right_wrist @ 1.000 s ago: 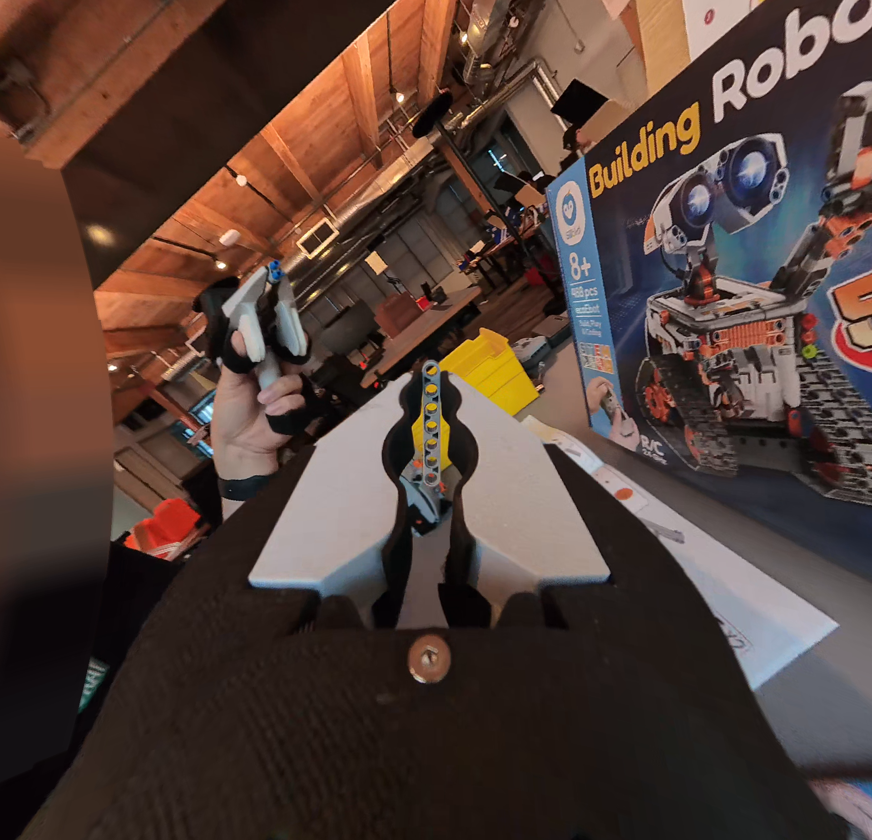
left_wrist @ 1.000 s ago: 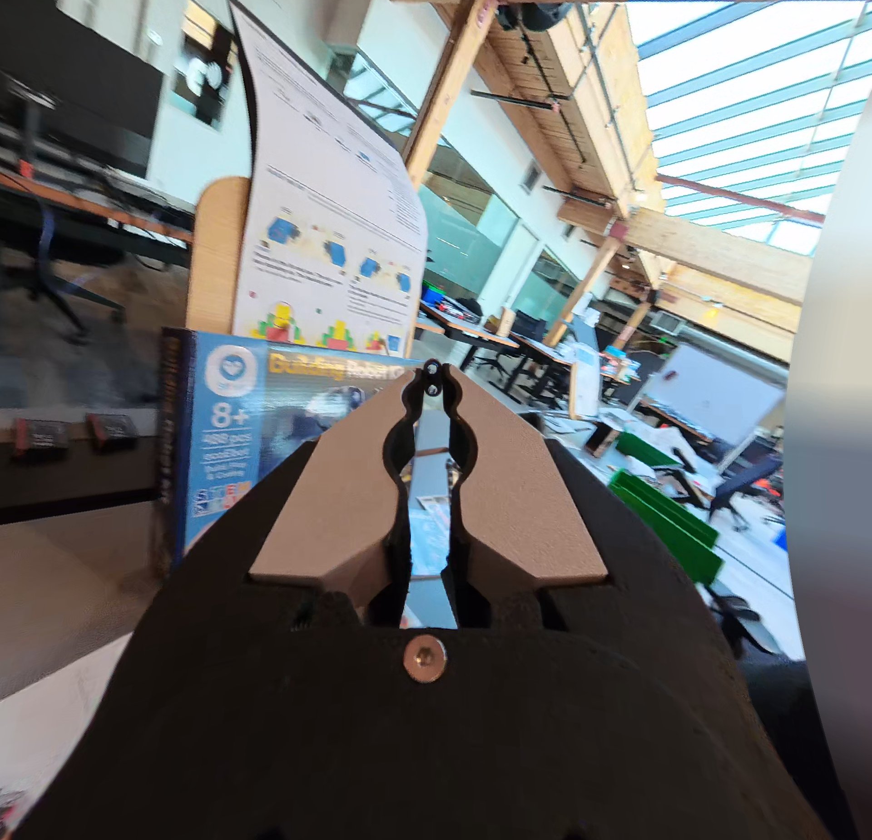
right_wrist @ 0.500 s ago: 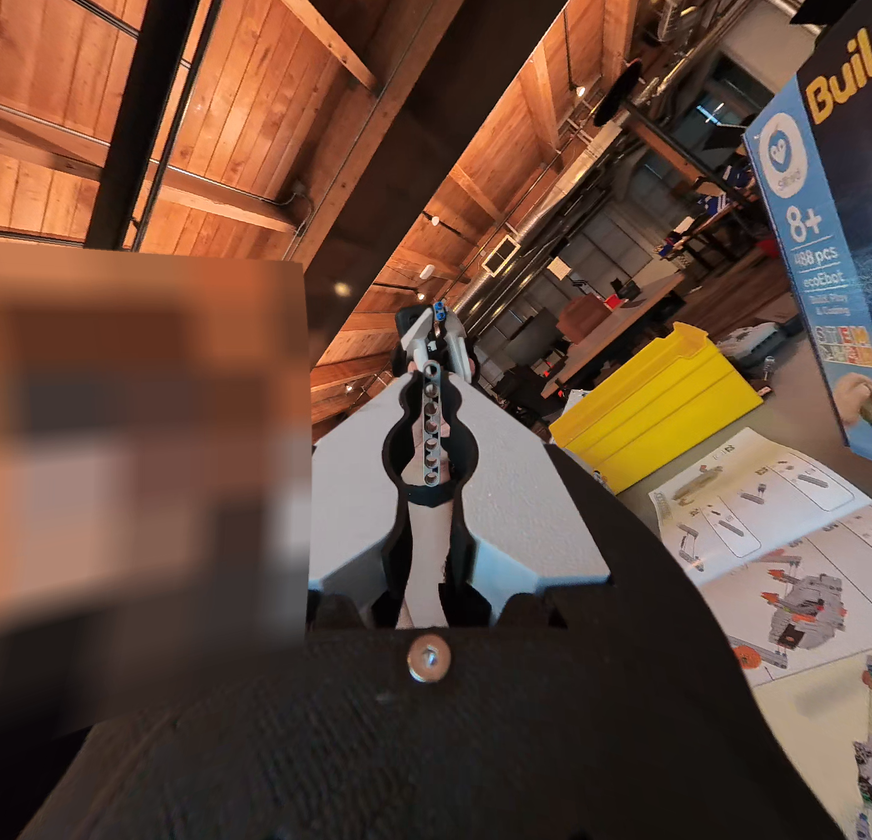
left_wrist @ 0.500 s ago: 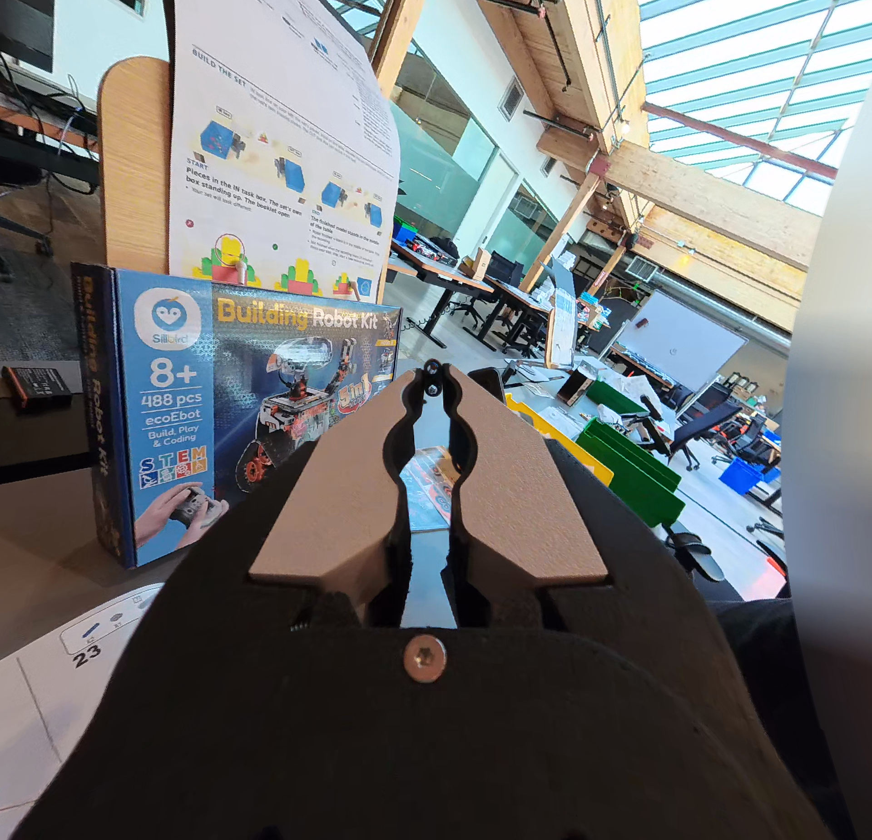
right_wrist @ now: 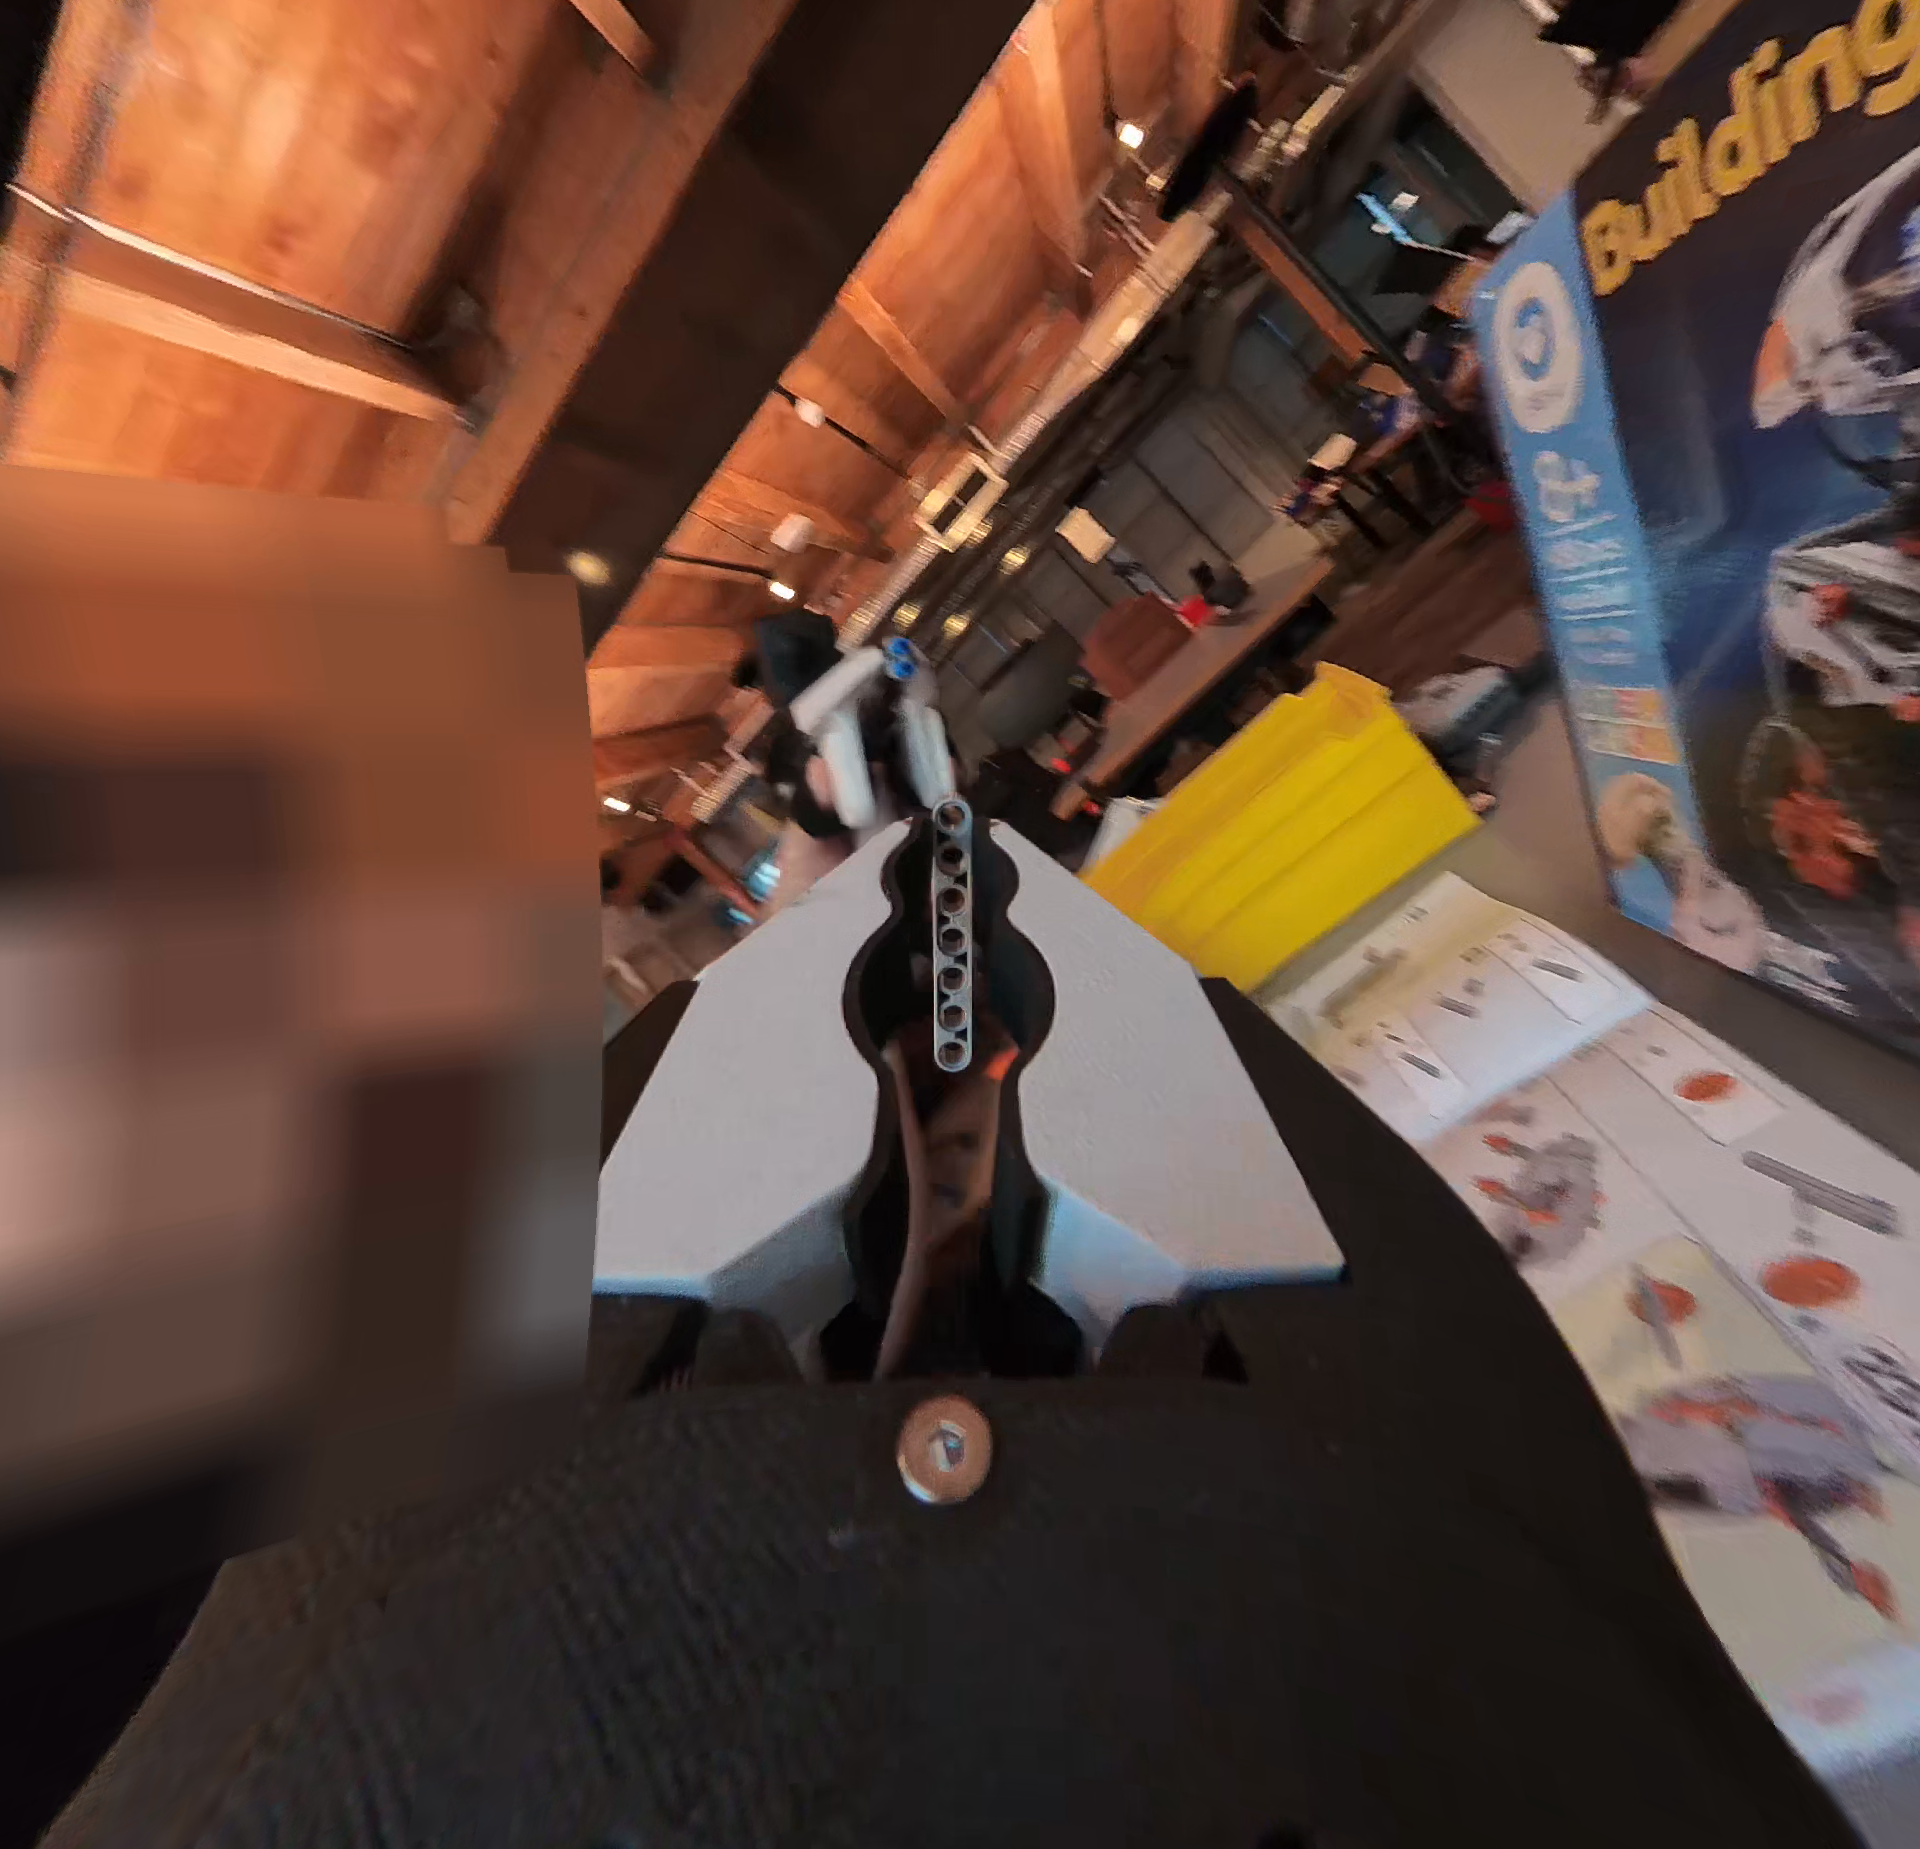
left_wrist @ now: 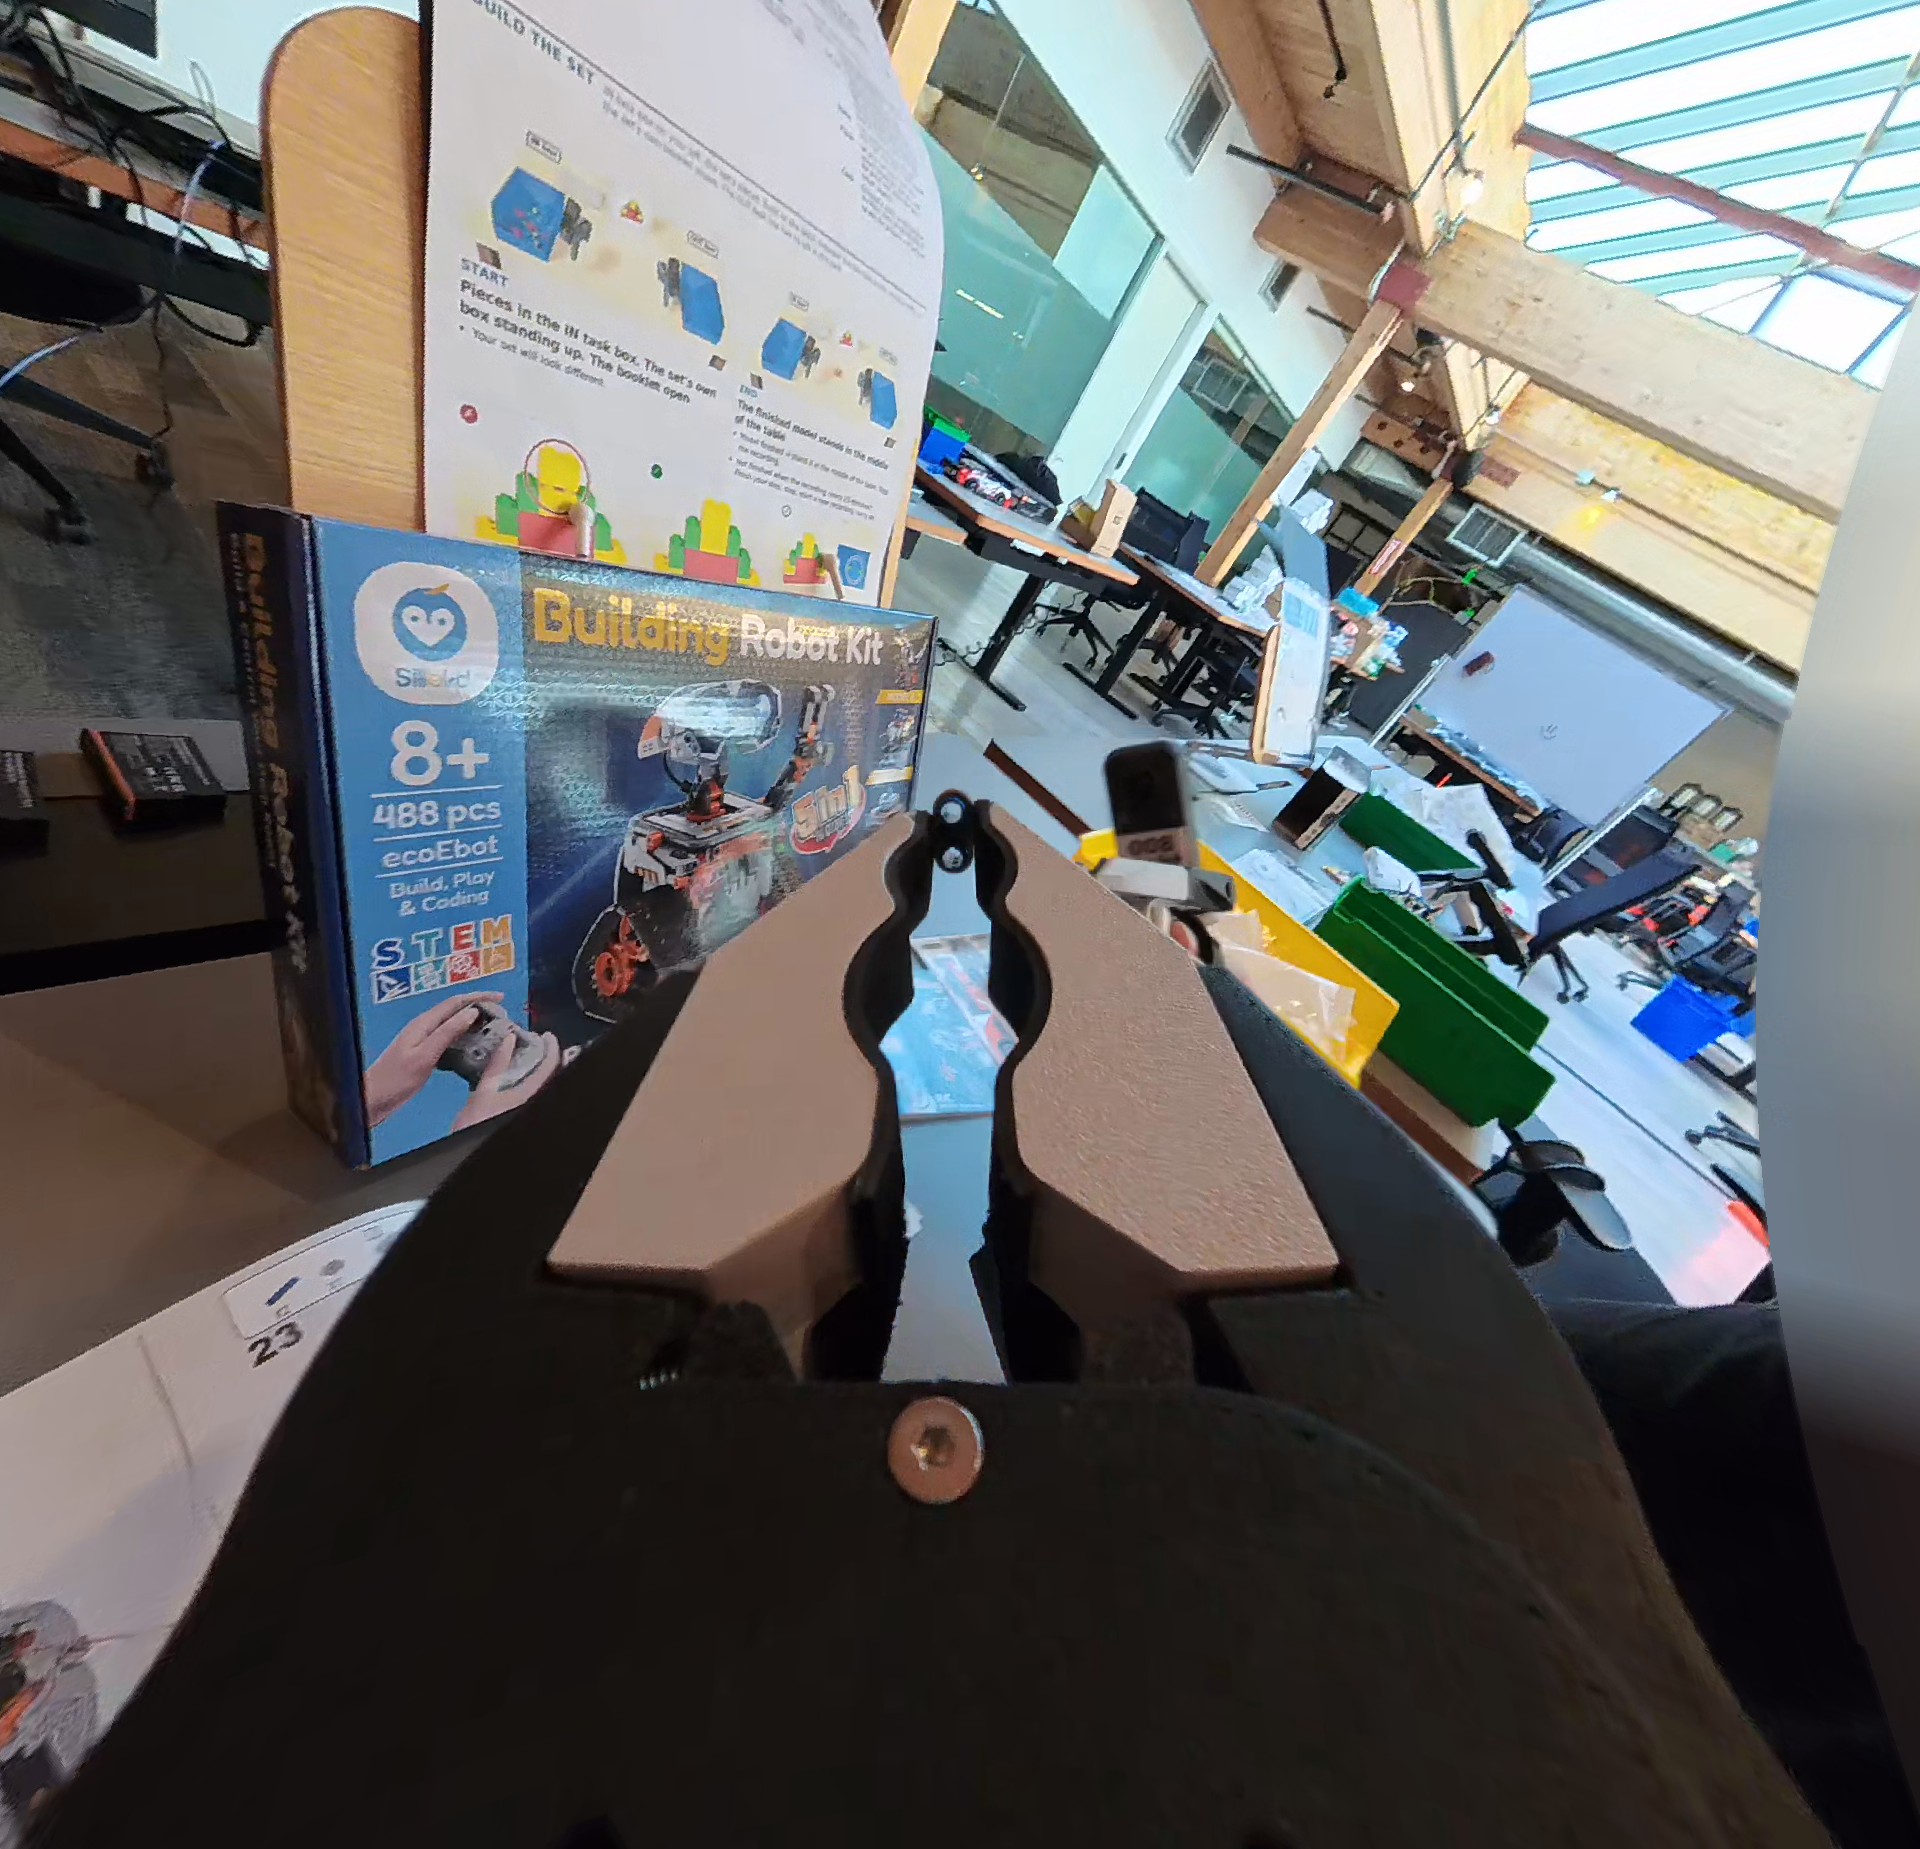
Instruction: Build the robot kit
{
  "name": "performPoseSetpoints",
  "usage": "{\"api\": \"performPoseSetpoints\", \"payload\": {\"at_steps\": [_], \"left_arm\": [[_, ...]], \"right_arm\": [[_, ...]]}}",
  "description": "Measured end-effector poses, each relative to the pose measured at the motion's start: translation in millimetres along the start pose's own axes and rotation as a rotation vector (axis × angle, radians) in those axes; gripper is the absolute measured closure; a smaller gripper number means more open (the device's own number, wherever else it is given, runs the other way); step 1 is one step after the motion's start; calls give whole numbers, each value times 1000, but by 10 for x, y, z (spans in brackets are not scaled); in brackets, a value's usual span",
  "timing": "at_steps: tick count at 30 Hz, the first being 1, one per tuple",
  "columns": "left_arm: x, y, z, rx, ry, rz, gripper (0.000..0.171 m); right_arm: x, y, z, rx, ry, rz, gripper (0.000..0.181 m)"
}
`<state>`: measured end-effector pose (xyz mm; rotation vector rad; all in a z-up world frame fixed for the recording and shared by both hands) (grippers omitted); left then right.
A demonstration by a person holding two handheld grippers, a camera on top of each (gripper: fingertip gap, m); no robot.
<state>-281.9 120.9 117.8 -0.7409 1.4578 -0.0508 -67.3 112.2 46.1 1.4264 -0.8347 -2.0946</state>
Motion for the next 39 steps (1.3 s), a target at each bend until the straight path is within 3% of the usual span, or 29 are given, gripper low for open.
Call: {"api": "performPoseSetpoints", "payload": {"at_steps": [1,5,8,22,30,39], "left_arm": [[10,14,3,-20,11,11,166],[70,100,16,-130,79,71,166],[126,158,36,-182,131,95,166],[118,194,-3,-200,135,90,166],[66,347,-141,-365,129,146,166],[98,218,-23,-243,121,111,166]], "right_arm": [[16,-37,-12,69,36,-41,177],[134,-270,-108,470,271,-263,176],[224,-352,-133,661,432,-408,176],[310,-450,-115,808,550,-514,176],[84,-420,-400,1005,545,-630,176],[11,-381,-444,1010,497,-641,176]]}}
Point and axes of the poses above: each gripper's, where its closed fingertips meet, z out along the fingers, x out of its underside, y = z × x across the jaws, the point moved 4 cm from there along -z, back along the fingers, and after that the axes turned 5 degrees about y, right-handed, at the moved point
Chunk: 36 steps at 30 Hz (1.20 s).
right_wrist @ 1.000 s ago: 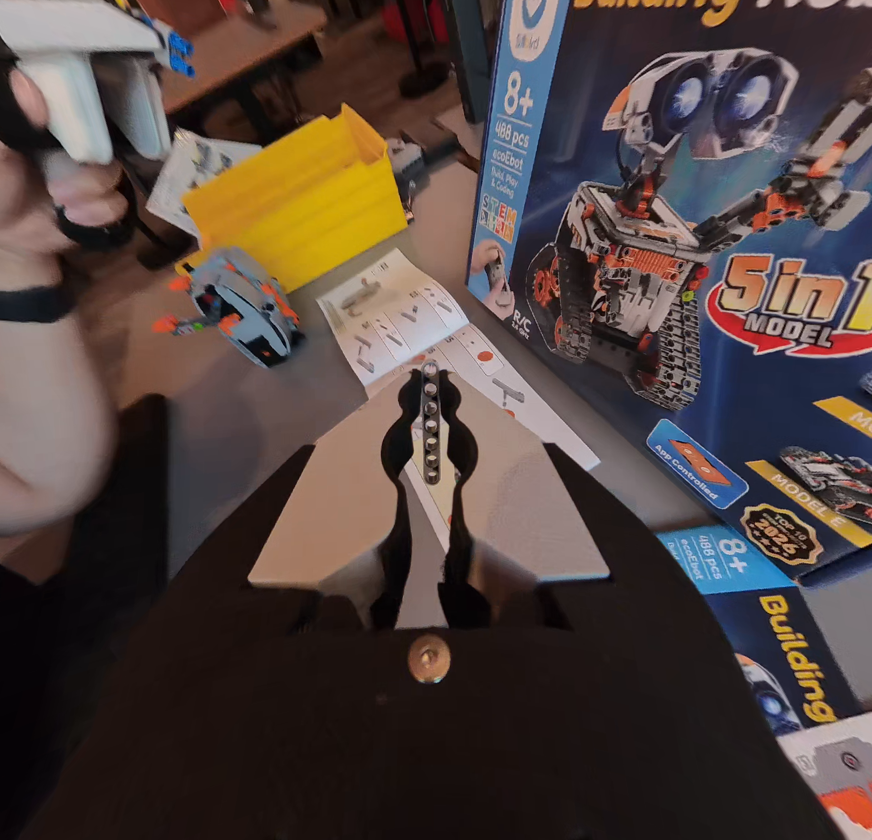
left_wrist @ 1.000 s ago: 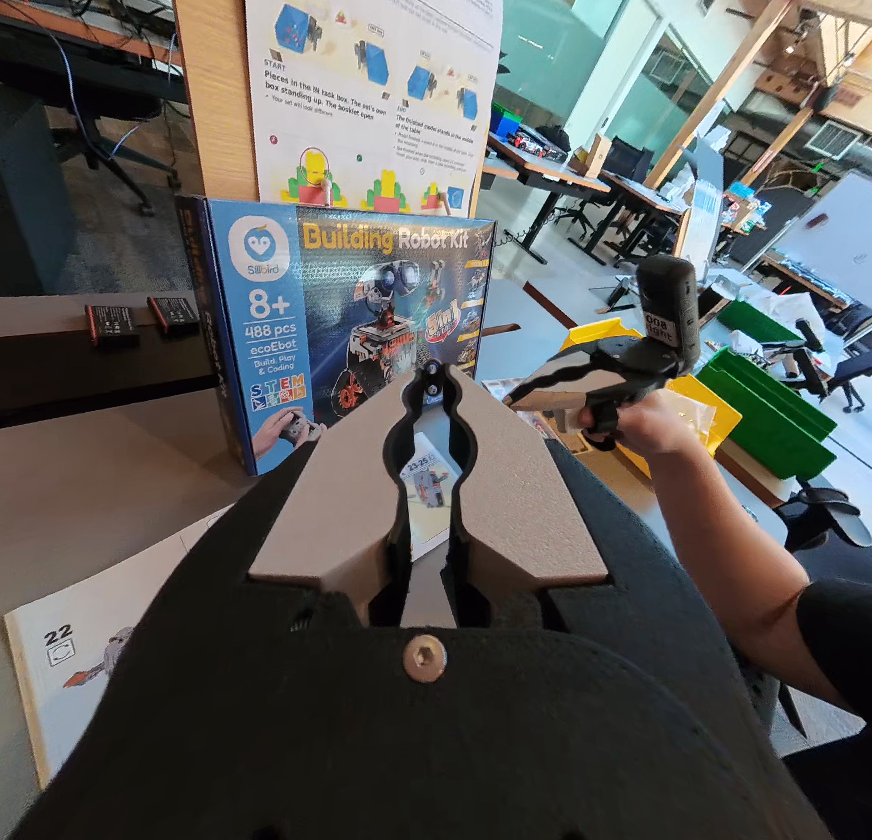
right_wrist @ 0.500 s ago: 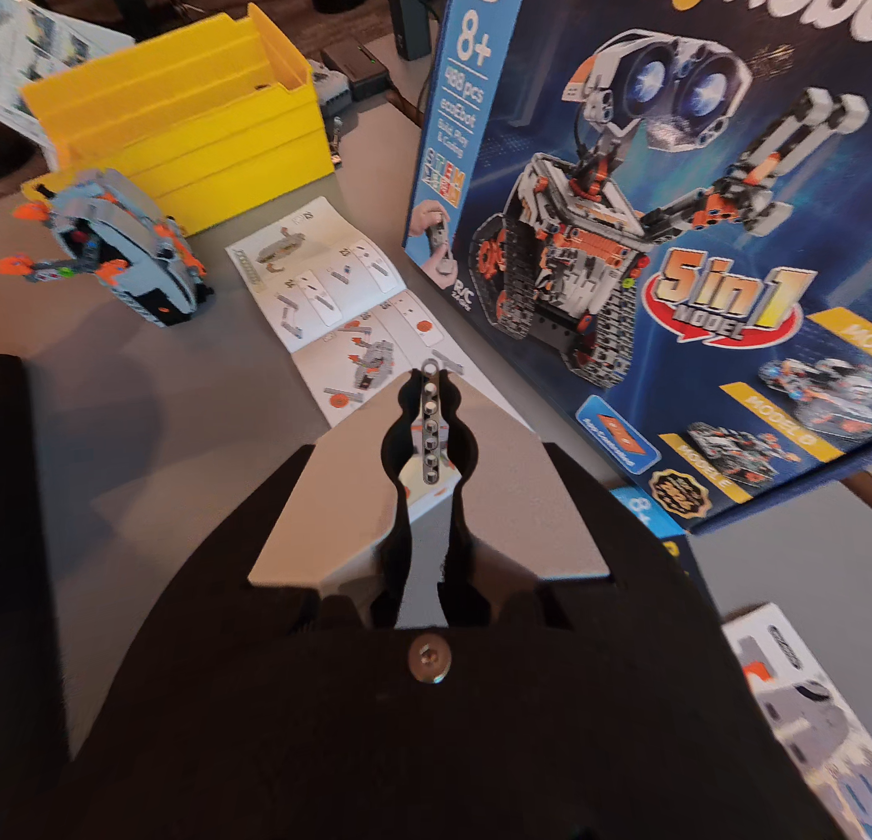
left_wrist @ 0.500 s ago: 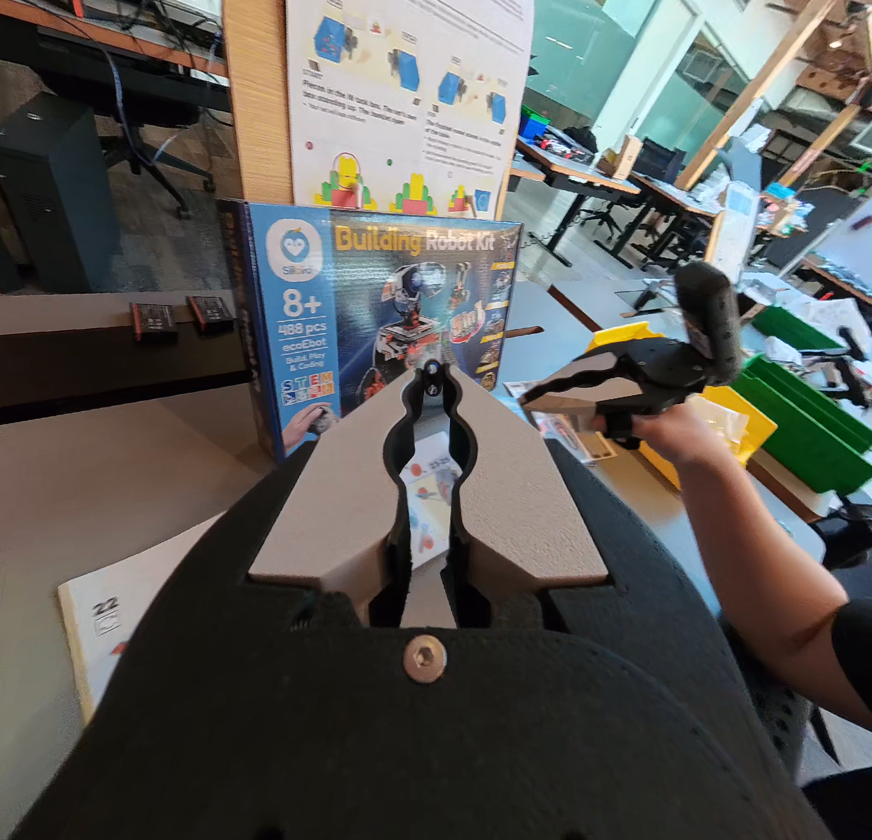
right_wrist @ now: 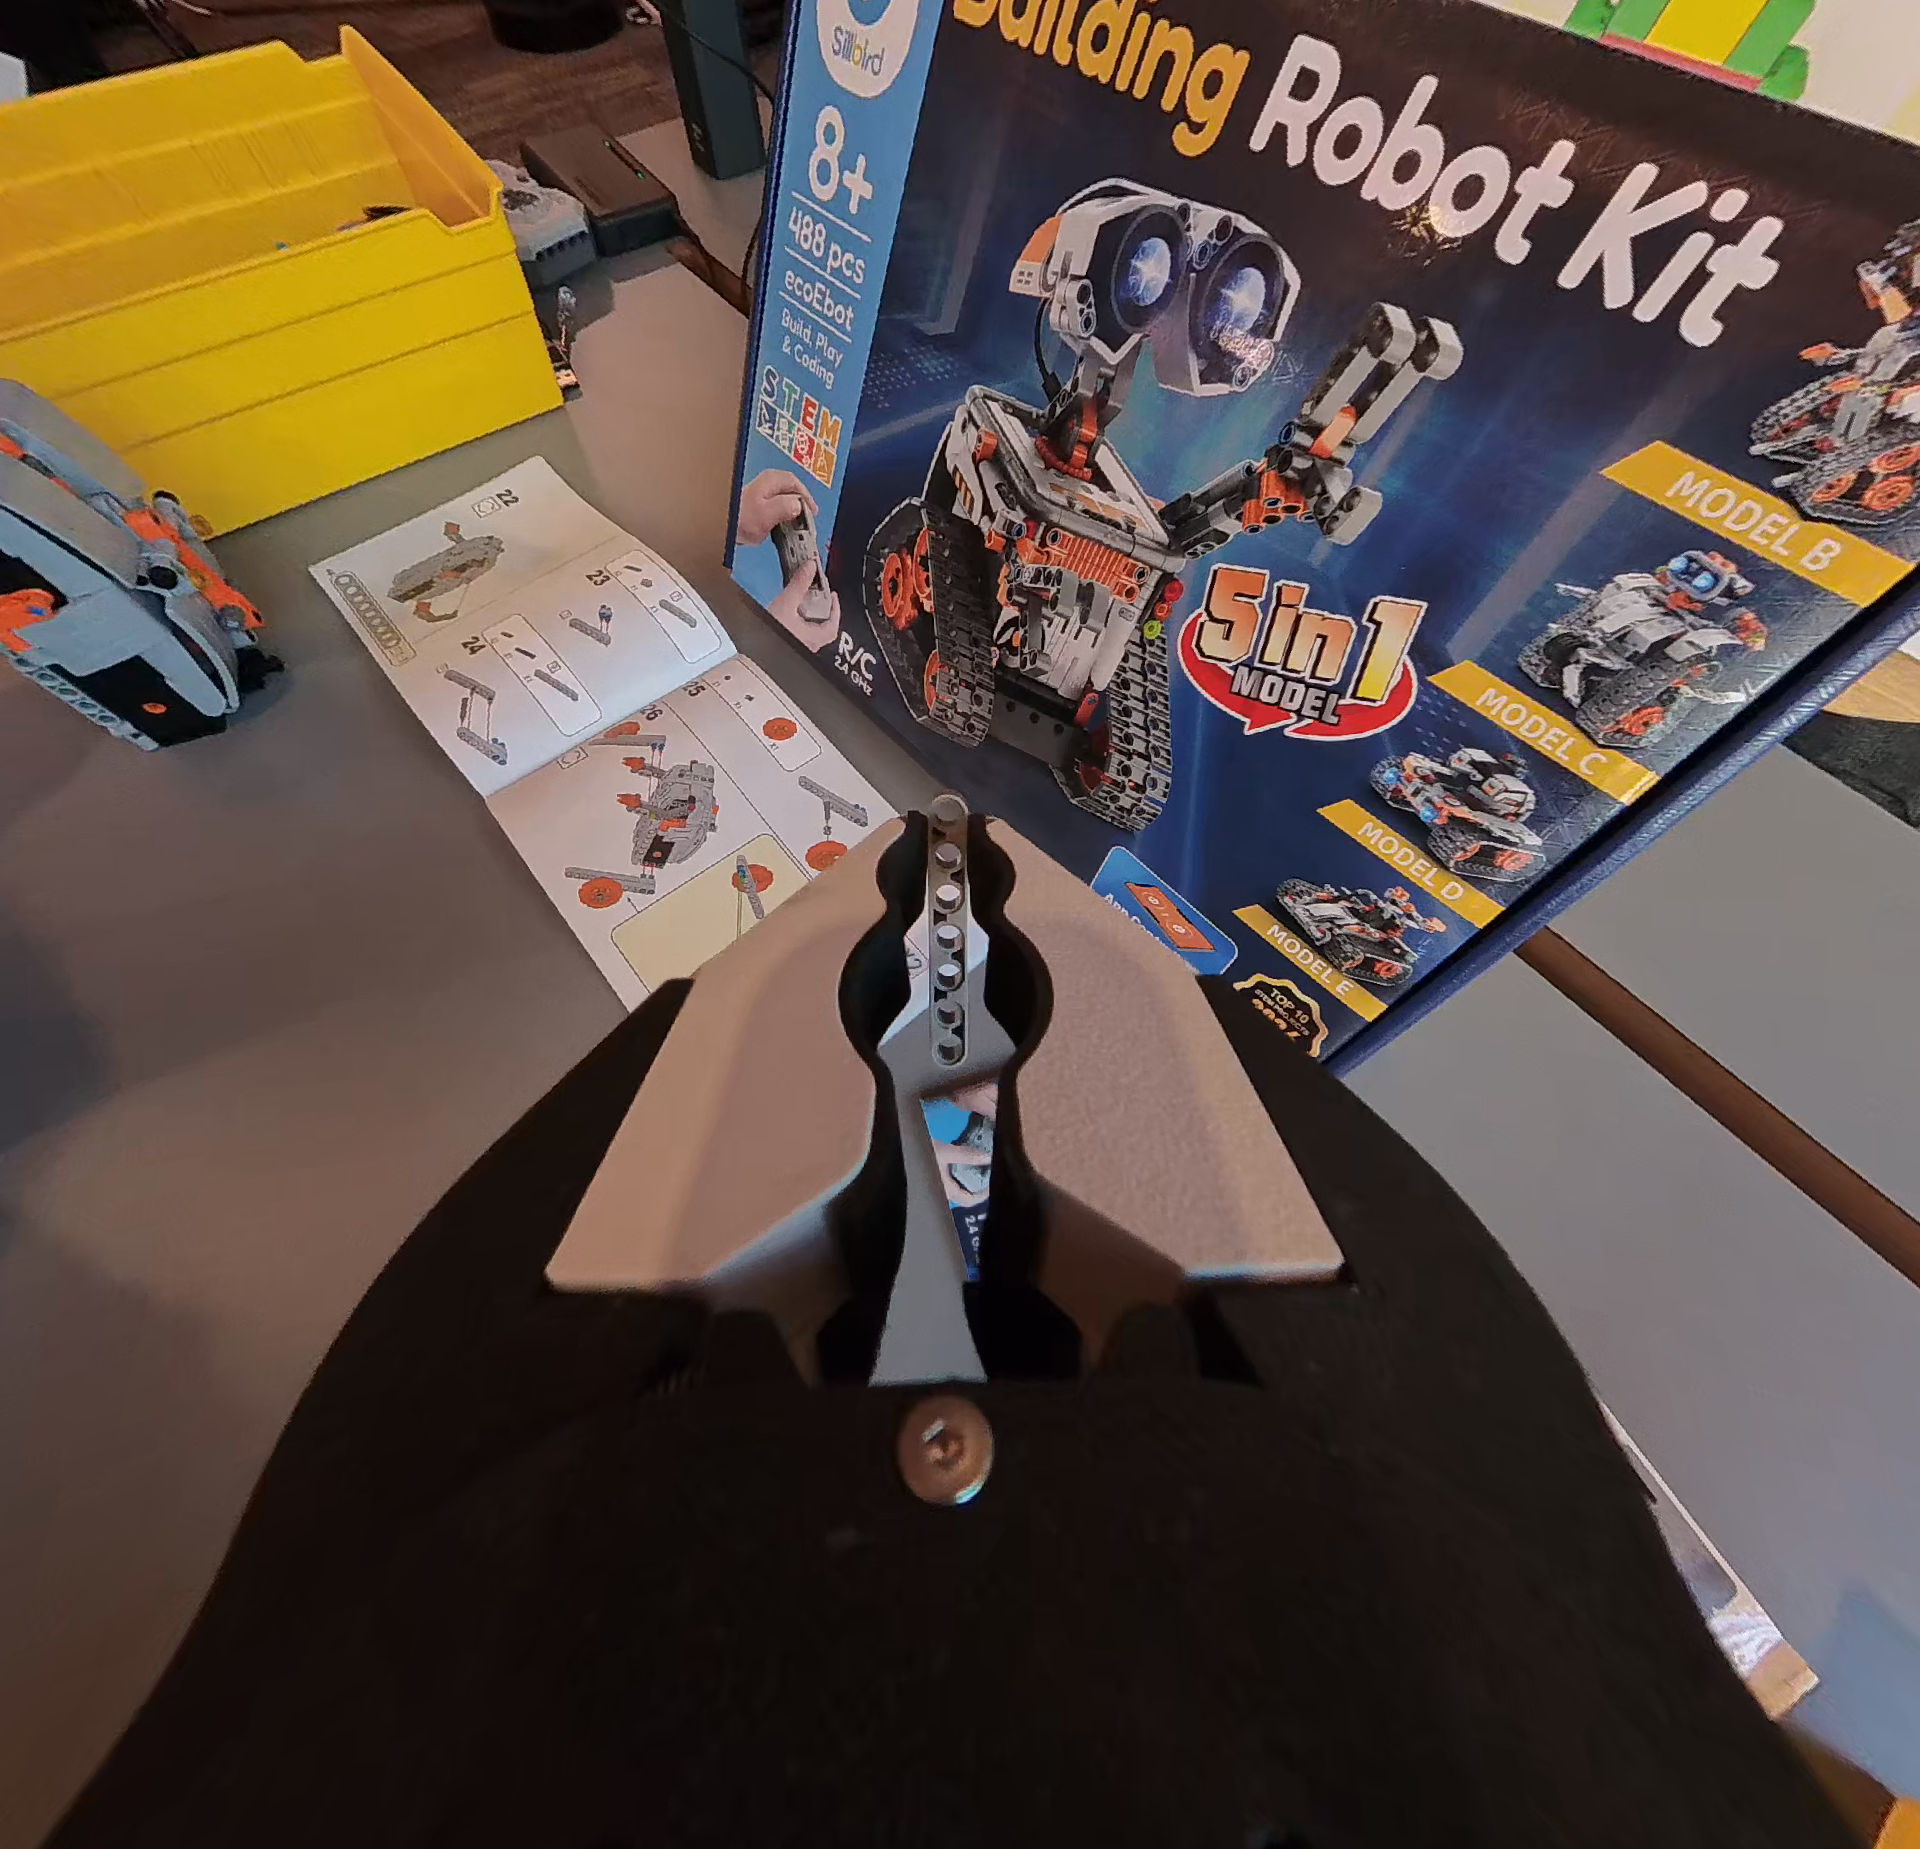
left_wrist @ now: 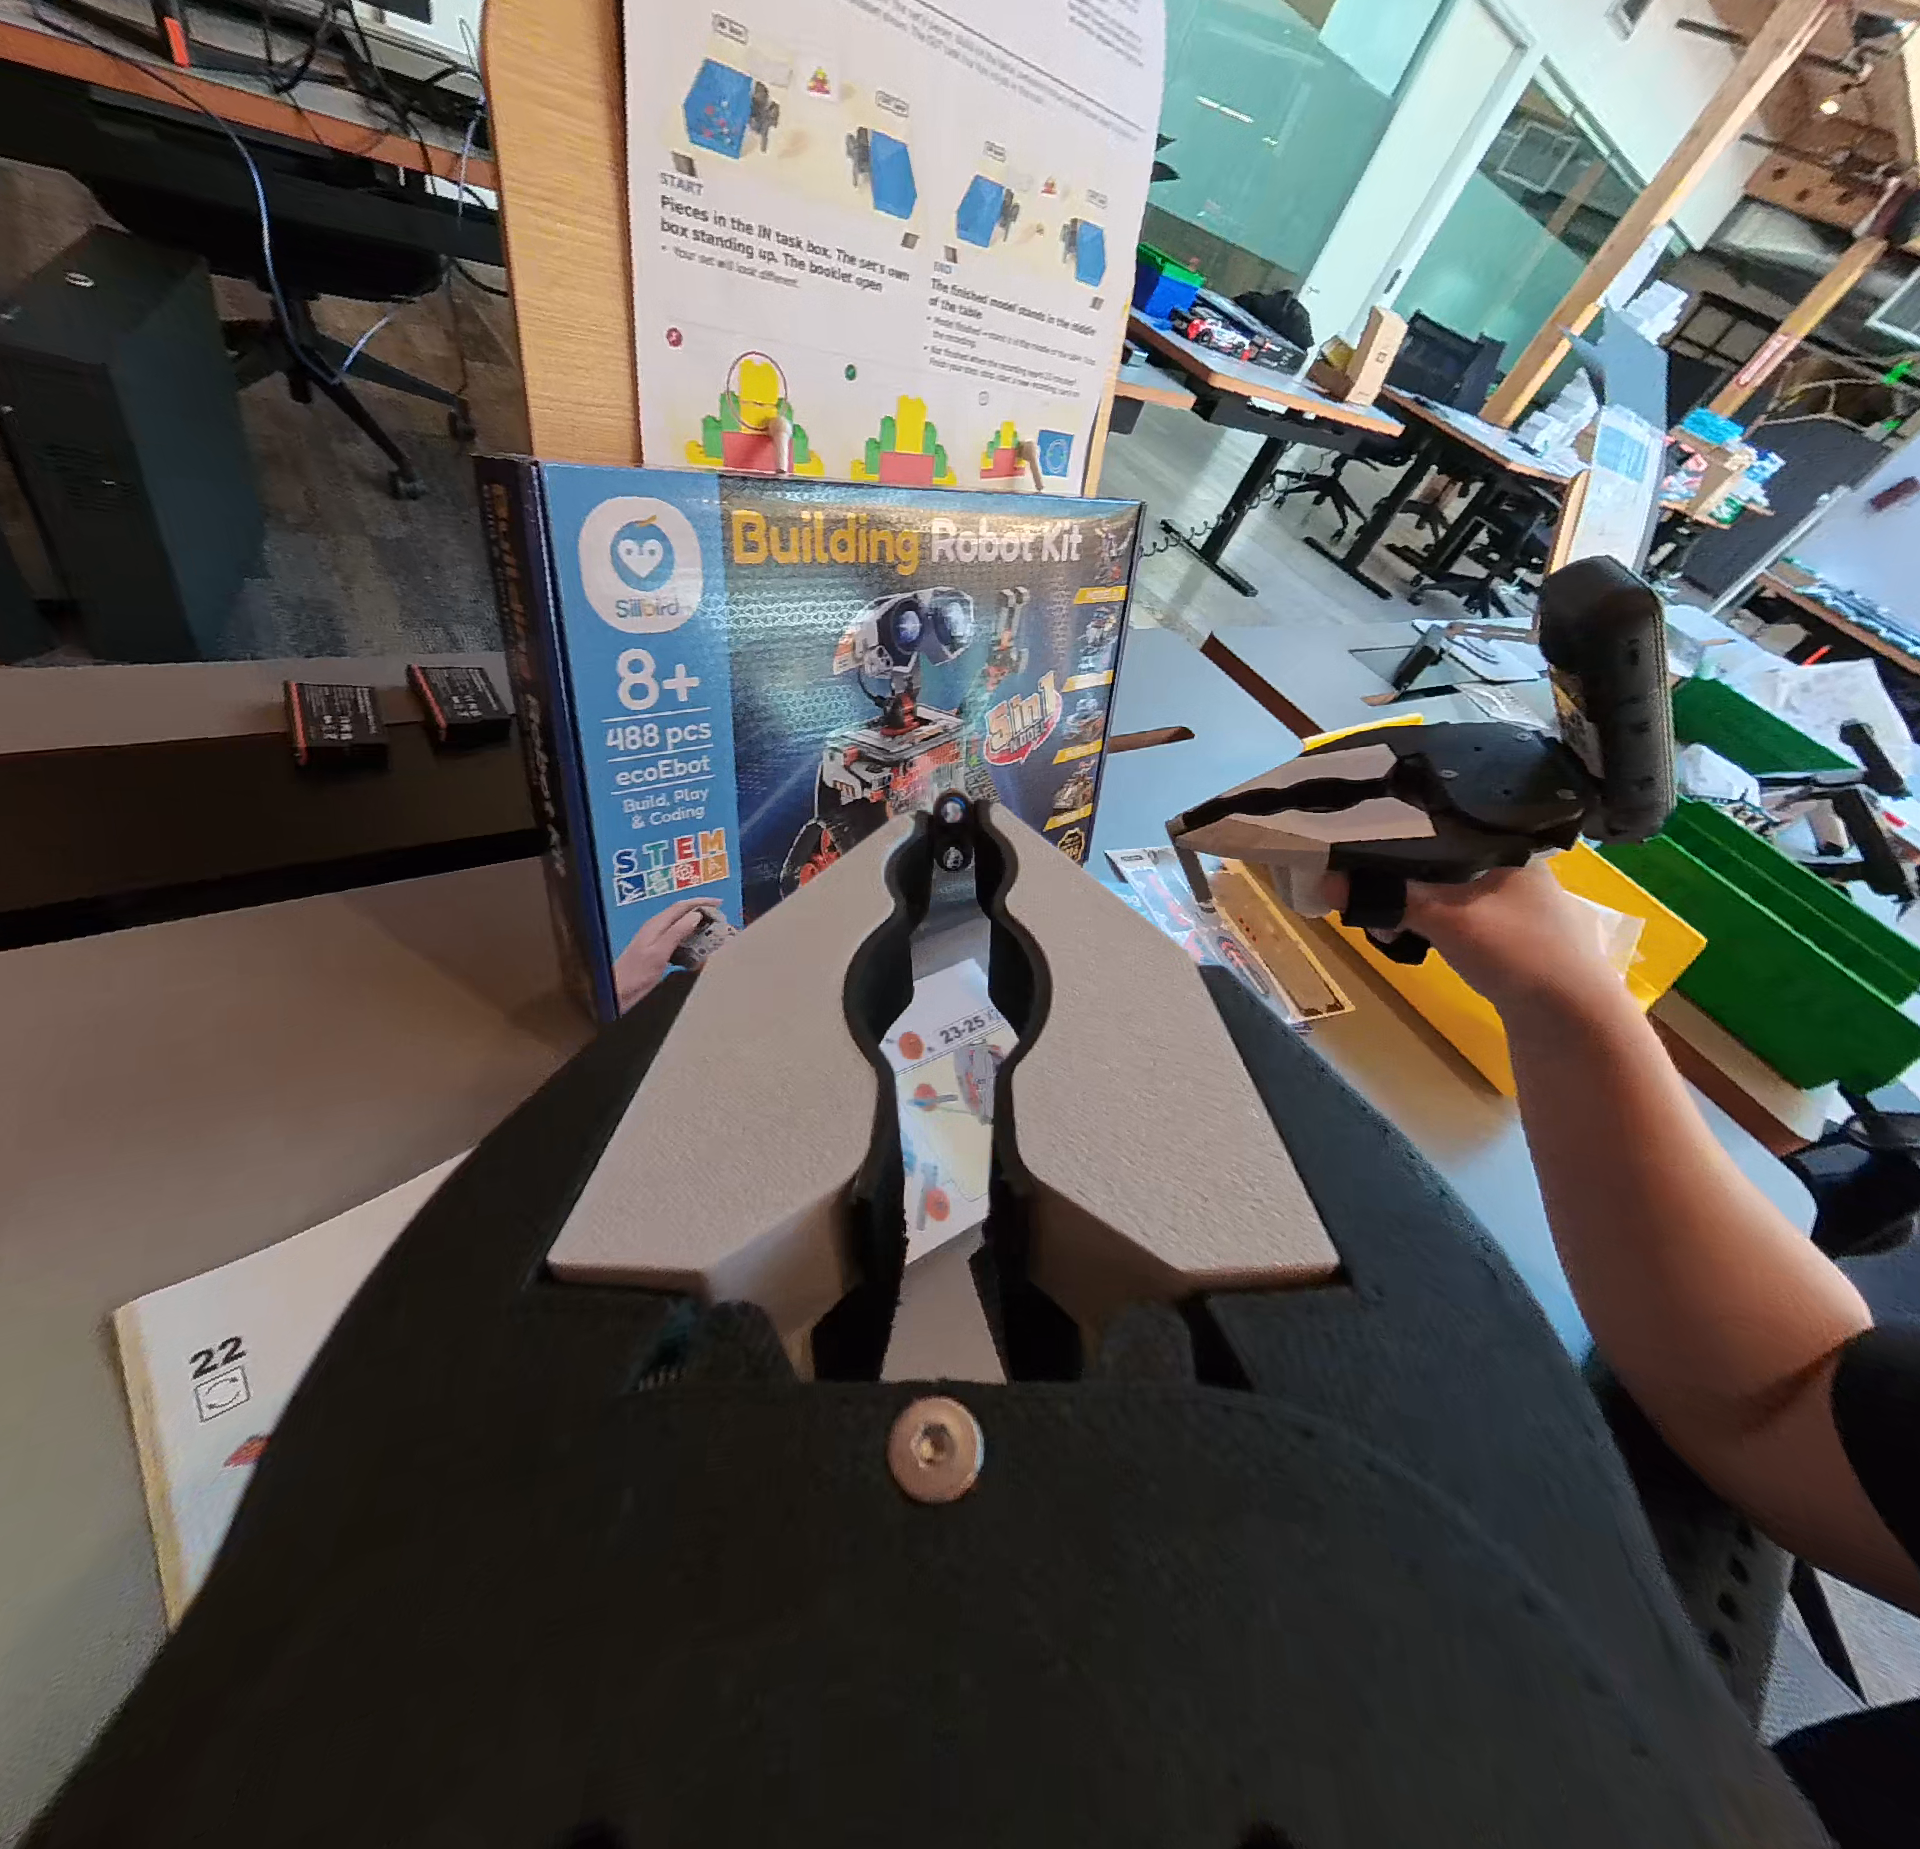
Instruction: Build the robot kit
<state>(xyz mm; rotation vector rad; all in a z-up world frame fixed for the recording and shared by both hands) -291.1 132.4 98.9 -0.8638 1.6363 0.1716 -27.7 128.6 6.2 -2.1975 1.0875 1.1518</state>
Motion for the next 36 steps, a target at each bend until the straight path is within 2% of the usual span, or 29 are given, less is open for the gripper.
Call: {"api": "performPoseSetpoints", "payload": {"at_steps": [19,36], "left_arm": [[-23,8,-25,-7,-21,0,166],[-53,55,-77,-26,-45,-8,166]], "right_arm": [[-109,11,-78,13,-85,-16,176],[-210,27,-154,-67,-194,66,176]]}}
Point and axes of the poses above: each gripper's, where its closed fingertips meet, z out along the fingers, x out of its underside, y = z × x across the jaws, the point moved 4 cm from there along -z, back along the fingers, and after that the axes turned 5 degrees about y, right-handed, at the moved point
